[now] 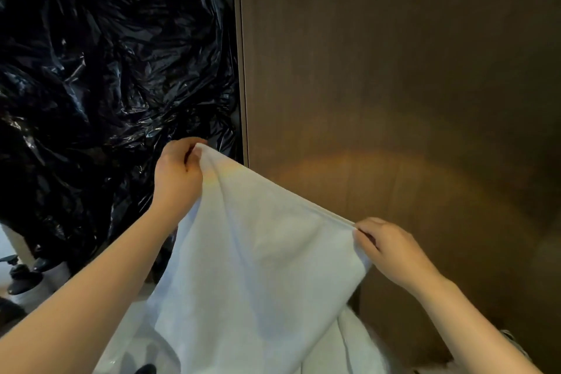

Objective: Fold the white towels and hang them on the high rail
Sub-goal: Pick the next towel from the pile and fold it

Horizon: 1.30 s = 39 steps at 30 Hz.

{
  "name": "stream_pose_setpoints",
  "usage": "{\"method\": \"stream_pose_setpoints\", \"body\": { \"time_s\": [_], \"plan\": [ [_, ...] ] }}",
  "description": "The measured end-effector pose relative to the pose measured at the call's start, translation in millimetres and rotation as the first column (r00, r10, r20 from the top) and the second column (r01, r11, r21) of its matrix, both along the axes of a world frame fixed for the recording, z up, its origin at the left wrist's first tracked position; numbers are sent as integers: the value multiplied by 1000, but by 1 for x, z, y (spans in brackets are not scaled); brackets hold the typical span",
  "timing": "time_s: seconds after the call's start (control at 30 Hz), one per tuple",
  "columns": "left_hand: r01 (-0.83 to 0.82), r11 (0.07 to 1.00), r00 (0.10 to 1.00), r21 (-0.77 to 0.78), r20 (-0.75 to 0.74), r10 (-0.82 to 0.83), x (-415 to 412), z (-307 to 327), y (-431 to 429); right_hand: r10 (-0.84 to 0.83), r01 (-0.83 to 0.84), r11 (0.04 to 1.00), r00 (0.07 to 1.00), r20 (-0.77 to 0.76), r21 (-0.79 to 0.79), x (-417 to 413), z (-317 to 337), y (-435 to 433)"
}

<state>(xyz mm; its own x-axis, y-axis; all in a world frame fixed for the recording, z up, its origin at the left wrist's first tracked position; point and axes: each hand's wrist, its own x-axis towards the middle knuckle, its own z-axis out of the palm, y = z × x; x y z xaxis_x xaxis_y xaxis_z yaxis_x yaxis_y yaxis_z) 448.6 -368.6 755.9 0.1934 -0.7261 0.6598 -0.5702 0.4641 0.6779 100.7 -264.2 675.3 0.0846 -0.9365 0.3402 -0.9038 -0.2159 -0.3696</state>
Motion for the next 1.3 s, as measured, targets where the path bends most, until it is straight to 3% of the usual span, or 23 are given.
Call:
{"method": "stream_pose_setpoints", "body": {
  "time_s": [0.17,0.27,0.47,0.7,0.9,1.0,1.2,1.3],
  "plan": [
    [-94,994,995,-49,-28,92,10,25,-16,-48,25,962,996,-76,-273,-14,78,-18],
    [-130,990,991,-49,-15,130,10,26,-25,-63,17,936,991,-119,-351,-14,109,-25],
    [-175,985,984,7,-32,175,16,7,-33,87,-57,914,995,57,-402,-17,114,-17],
    [-175,984,985,-9,-4,175,11,8,-35,-115,29,920,973,-200,-391,-32,130,-20],
    [-152,984,988,-98,-20,150,8,35,-40,-200,97,906,956,-214,-412,-48,170,-29],
    [-153,983,987,-100,-56,148,8,38,-39,-150,63,936,961,-232,-345,-49,188,-28],
    [-131,987,989,-95,-78,124,6,36,-38,-172,122,925,979,-109,-361,-47,191,-29],
    [-130,984,990,-120,-70,122,4,43,-36,-143,153,881,988,56,-448,-47,184,-31]
  ]
}}
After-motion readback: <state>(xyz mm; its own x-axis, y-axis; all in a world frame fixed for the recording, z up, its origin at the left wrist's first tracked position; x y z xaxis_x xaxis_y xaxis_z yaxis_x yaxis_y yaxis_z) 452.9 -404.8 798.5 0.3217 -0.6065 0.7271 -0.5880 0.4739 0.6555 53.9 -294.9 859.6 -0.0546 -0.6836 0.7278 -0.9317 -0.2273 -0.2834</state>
